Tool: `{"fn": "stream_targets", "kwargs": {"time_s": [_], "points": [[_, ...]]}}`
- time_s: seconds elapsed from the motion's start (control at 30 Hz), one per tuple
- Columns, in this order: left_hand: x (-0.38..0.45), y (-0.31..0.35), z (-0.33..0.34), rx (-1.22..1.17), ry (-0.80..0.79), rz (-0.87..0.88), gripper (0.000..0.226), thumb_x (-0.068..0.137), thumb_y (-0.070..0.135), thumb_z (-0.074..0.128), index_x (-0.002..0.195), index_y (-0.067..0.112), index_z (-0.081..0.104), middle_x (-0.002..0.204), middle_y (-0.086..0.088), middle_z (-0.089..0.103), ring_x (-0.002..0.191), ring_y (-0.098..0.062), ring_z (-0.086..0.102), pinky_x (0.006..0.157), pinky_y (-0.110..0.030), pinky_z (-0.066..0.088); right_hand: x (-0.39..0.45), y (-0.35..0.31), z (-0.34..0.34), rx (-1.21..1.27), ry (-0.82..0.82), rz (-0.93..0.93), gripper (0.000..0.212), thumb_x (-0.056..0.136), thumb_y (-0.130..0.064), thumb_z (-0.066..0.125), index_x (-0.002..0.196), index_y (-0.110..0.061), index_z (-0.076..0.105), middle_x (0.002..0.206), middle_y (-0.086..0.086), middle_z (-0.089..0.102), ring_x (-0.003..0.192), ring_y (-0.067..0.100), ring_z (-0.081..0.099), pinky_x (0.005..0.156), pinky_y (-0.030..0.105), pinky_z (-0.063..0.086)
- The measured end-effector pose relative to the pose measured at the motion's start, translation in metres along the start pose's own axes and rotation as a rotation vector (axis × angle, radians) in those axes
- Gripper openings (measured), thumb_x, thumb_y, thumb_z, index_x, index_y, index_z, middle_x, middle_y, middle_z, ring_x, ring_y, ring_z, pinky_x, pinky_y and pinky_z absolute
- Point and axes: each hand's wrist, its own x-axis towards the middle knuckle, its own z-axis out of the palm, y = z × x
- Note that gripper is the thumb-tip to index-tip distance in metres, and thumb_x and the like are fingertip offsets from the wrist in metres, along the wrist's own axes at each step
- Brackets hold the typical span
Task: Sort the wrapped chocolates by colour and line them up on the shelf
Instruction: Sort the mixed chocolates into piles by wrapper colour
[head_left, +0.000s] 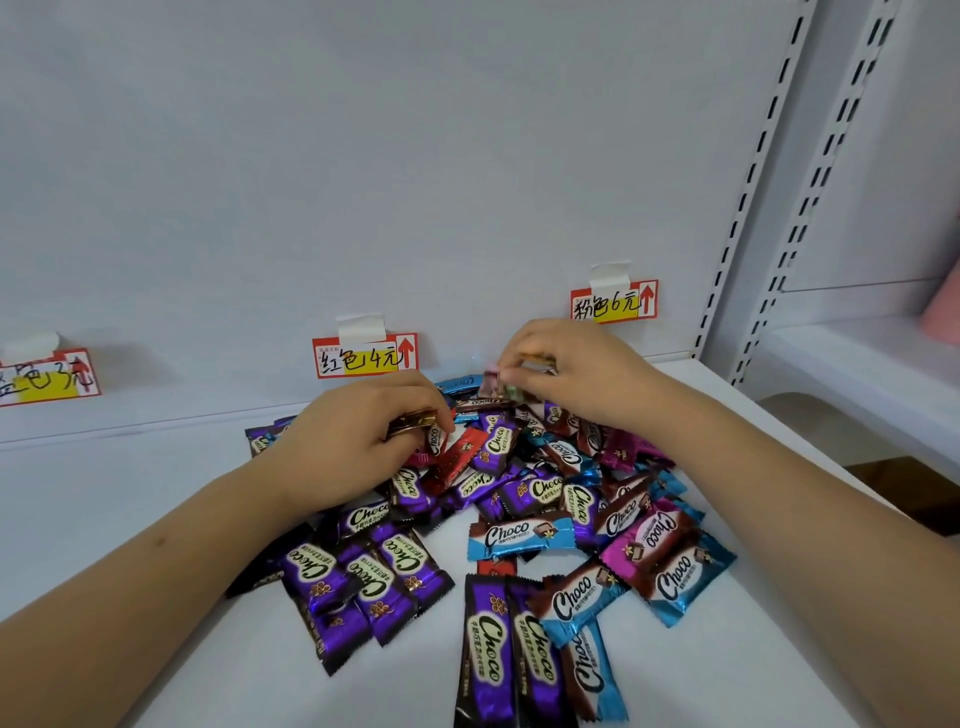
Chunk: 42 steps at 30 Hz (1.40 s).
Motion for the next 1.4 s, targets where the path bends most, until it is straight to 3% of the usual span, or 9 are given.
{"fn": "stream_targets", "kwargs": {"time_s": [0.17, 0.27, 0.4, 0.53, 0.7, 0.93, 1.03, 1.17, 1.4], "points": [[-0.001, 0.023, -0.003, -0.08, 0.041, 0.045, 0.033, 0.097, 0.024, 0.05, 0.118, 0.046, 0.061, 0.107, 0.035, 0.057, 0.094, 0.005, 0.058, 0.075, -0.018, 0.046, 0.001, 0.004, -0.009, 0.182, 0.205, 0.218, 0.023, 0.1, -0.028, 0.047, 0.086, -0.018, 0.061, 0.073, -0.009, 0.059, 0.063, 0.004, 0.05, 0.06, 0.031, 0.04], [0.0, 0.046, 0.005, 0.082, -0.104, 0.21, 0.039, 0.099, 0.048, 0.045, 0.137, 0.052, 0.047, 0.131, 0.043, 0.045, 0.116, 0.017, 0.045, 0.087, -0.002, 0.035, -0.001, 0.005, -0.013, 0.254, 0.204, 0.285, 0.032, 0.104, -0.027, 0.038, 0.085, -0.011, 0.058, 0.07, -0.005, 0.056, 0.067, 0.018, 0.051, 0.07, 0.042, 0.046], [0.003, 0.041, 0.003, 0.09, -0.166, 0.166, 0.041, 0.097, 0.053, 0.046, 0.138, 0.054, 0.044, 0.144, 0.044, 0.031, 0.132, 0.015, 0.034, 0.103, -0.013, 0.036, -0.003, -0.001, -0.016, 0.248, 0.167, 0.286, 0.053, 0.096, -0.06, 0.039, 0.086, -0.011, 0.056, 0.076, 0.009, 0.057, 0.071, 0.023, 0.053, 0.069, 0.041, 0.044], [-0.001, 0.024, -0.012, 0.241, -0.203, 0.042, 0.054, 0.099, 0.033, 0.05, 0.142, 0.059, 0.031, 0.144, 0.043, 0.031, 0.126, 0.006, 0.046, 0.099, -0.022, 0.044, -0.003, -0.001, -0.019, 0.161, 0.099, 0.214, 0.017, 0.1, -0.033, 0.051, 0.102, -0.022, 0.063, 0.079, -0.013, 0.053, 0.076, 0.008, 0.05, 0.064, 0.028, 0.037], [-0.012, 0.015, -0.03, 0.413, -0.172, -0.102, 0.052, 0.101, 0.027, 0.043, 0.143, 0.055, 0.032, 0.146, 0.031, 0.041, 0.13, -0.002, 0.047, 0.099, -0.026, 0.045, -0.006, -0.018, -0.03, 0.195, 0.088, 0.144, 0.027, 0.105, -0.026, 0.039, 0.112, -0.023, 0.066, 0.081, -0.018, 0.056, 0.077, -0.002, 0.053, 0.066, 0.015, 0.039], [-0.047, 0.014, -0.03, 0.193, -0.025, -0.118, 0.062, 0.097, 0.006, 0.045, 0.135, 0.055, 0.044, 0.145, 0.031, 0.041, 0.132, 0.001, 0.043, 0.097, -0.019, 0.041, -0.027, -0.038, -0.043, -0.054, -0.261, -0.014, 0.035, 0.105, -0.028, 0.035, 0.134, -0.039, 0.05, 0.125, -0.012, 0.063, 0.099, 0.001, 0.062, 0.086, 0.022, 0.049], [-0.036, 0.005, -0.002, 0.112, -0.29, 0.064, 0.069, 0.096, 0.005, 0.036, 0.146, 0.053, 0.031, 0.149, 0.042, 0.01, 0.143, 0.014, 0.006, 0.12, -0.027, 0.02, -0.054, -0.038, -0.024, -0.07, -0.366, 0.044, 0.038, 0.105, -0.028, 0.036, 0.135, -0.049, 0.047, 0.117, -0.013, 0.065, 0.071, 0.001, 0.061, 0.082, 0.031, 0.054], [-0.043, -0.035, 0.044, 0.294, -0.319, 0.127, 0.07, 0.099, 0.028, 0.045, 0.139, 0.071, 0.008, 0.145, 0.05, -0.016, 0.145, 0.011, -0.002, 0.117, -0.031, -0.012, -0.062, -0.047, 0.005, -0.018, -0.396, -0.003, 0.048, 0.104, -0.016, 0.04, 0.137, -0.049, 0.045, 0.129, -0.007, 0.059, 0.119, 0.012, 0.053, 0.117, 0.038, 0.027], [-0.064, -0.029, -0.007, 0.003, -0.247, 0.044, 0.048, 0.096, 0.048, 0.026, 0.14, 0.067, 0.021, 0.151, 0.044, 0.012, 0.145, 0.011, 0.002, 0.12, -0.023, 0.01, -0.06, -0.04, 0.006, 0.018, -0.366, -0.068, 0.047, 0.105, -0.022, 0.039, 0.146, -0.044, 0.034, 0.162, -0.011, 0.012, 0.147, 0.0, 0.002, 0.119, 0.022, -0.003]]}}
